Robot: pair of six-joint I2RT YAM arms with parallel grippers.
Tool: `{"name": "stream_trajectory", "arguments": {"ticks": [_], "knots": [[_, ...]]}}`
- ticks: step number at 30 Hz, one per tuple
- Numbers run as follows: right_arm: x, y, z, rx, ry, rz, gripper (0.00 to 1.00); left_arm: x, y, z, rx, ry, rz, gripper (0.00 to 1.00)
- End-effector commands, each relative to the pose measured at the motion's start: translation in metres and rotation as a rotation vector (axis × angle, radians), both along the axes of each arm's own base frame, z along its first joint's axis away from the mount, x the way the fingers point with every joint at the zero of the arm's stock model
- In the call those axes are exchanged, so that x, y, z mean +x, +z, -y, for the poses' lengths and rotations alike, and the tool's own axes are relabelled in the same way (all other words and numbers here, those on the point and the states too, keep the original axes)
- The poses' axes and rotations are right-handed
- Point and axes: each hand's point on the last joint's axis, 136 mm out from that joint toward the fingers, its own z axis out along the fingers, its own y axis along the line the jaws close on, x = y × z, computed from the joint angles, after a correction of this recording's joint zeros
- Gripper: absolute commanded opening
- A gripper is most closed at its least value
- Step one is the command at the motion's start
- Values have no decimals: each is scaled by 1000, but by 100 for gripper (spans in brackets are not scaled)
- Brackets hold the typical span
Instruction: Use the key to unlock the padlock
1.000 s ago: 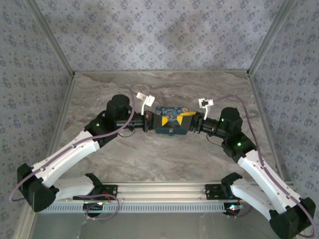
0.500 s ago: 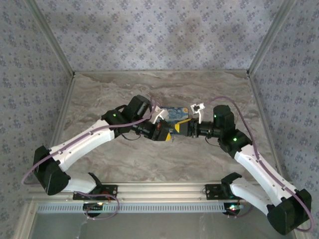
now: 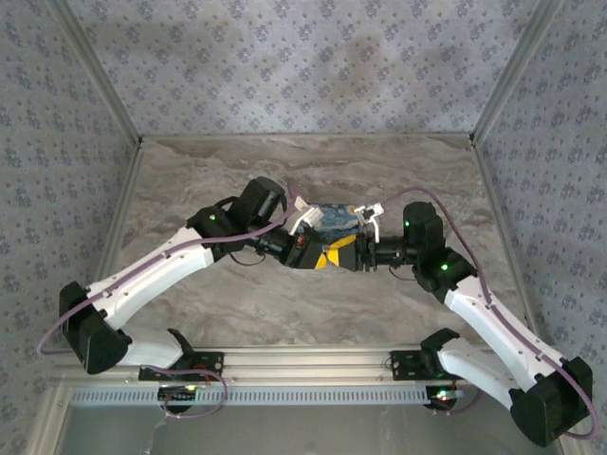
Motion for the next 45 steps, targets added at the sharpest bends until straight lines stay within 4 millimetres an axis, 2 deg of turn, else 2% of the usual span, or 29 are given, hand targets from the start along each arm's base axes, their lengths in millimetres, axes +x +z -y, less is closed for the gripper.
{"name": "stream_trajectory", "arguments": {"ticks": [1,3,10,12,21,27,29,31,34,37,41,45], "knots": [[-15,3,0,6,66,16,42,-6,23,-1,-53,-32,45,0],[-17,3,0,5,77,13,42,-6,24,-2,-53,-28,52,0],[-23,3,1,-7,101,15,30,-5,25,-2,-51,-25,58,0],[-24,3,1,-11,104,17,29,-5,24,-2,-47,-25,58,0],[-26,6,3,-10,110,41,7,-4,23,-4,-36,-22,70,0],[-20,13,3,0,65,82,0,6,30,-5,-55,15,96,0],[-16,15,4,-3,34,96,0,13,32,-7,-57,50,105,8],[-10,19,5,11,-4,106,0,22,35,-12,-69,95,106,25],[2,25,7,41,-83,131,0,37,38,-20,-99,182,109,38],[14,30,9,71,-166,142,0,47,43,-27,-151,264,129,39],[24,33,8,105,-231,148,0,54,54,-27,-268,338,148,54],[29,37,4,151,-270,144,0,58,64,-29,-387,388,163,61]]}}
